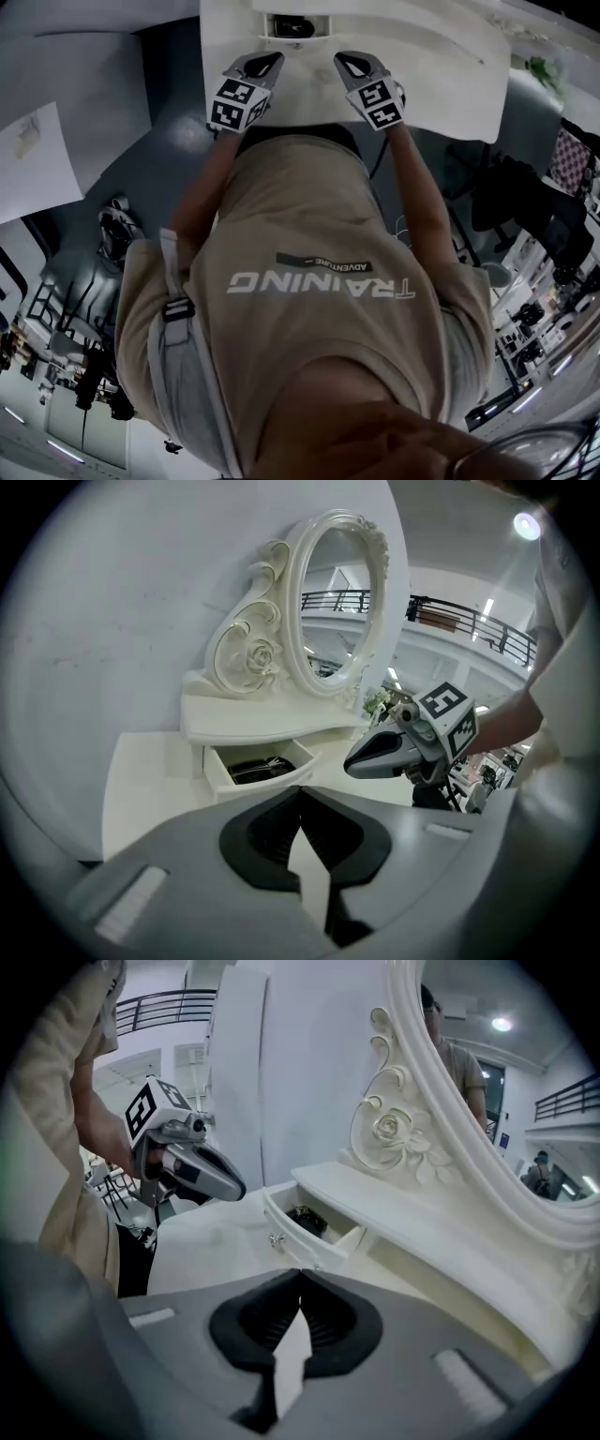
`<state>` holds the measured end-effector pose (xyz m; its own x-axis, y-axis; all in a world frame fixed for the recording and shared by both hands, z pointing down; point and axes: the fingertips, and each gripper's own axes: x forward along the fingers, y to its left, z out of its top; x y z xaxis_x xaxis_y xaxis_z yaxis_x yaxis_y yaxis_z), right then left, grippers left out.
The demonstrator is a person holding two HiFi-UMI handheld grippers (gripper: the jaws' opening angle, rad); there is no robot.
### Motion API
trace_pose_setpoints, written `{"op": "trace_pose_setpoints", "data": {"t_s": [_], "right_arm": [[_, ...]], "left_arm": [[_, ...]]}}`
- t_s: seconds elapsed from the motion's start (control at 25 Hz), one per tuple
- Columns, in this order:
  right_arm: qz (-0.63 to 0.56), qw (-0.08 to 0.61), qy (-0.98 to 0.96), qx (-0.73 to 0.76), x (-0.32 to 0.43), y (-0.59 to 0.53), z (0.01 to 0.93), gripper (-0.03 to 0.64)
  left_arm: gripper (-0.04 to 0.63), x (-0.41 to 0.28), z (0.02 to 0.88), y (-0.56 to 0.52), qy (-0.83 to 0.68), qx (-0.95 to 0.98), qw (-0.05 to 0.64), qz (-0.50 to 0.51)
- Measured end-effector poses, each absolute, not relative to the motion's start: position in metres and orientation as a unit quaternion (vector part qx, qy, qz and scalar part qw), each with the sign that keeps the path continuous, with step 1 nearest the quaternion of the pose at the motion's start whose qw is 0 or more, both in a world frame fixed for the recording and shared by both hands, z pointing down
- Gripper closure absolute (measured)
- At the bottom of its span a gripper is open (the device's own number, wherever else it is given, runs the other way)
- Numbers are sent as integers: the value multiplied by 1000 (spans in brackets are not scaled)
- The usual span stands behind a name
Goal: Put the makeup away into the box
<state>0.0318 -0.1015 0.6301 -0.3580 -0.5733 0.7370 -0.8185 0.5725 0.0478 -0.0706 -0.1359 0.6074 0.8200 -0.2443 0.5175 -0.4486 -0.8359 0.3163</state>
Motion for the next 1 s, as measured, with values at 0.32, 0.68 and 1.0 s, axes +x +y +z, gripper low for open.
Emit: {"op": "trace_pose_setpoints", "data": {"t_s": [0.32,0.68,1.0], "right_arm": [[171,330,-816,443,39,-113,669,614],[183,304,-837,417,31,-126,683,614],[180,288,-843,418,27,-142,679,614]], "left_arm": [[589,-62,639,-143,-204,909,198,305],[589,-53,670,-160,-233,890,212,330],[589,-53,674,-176,-259,881,227,324]]}}
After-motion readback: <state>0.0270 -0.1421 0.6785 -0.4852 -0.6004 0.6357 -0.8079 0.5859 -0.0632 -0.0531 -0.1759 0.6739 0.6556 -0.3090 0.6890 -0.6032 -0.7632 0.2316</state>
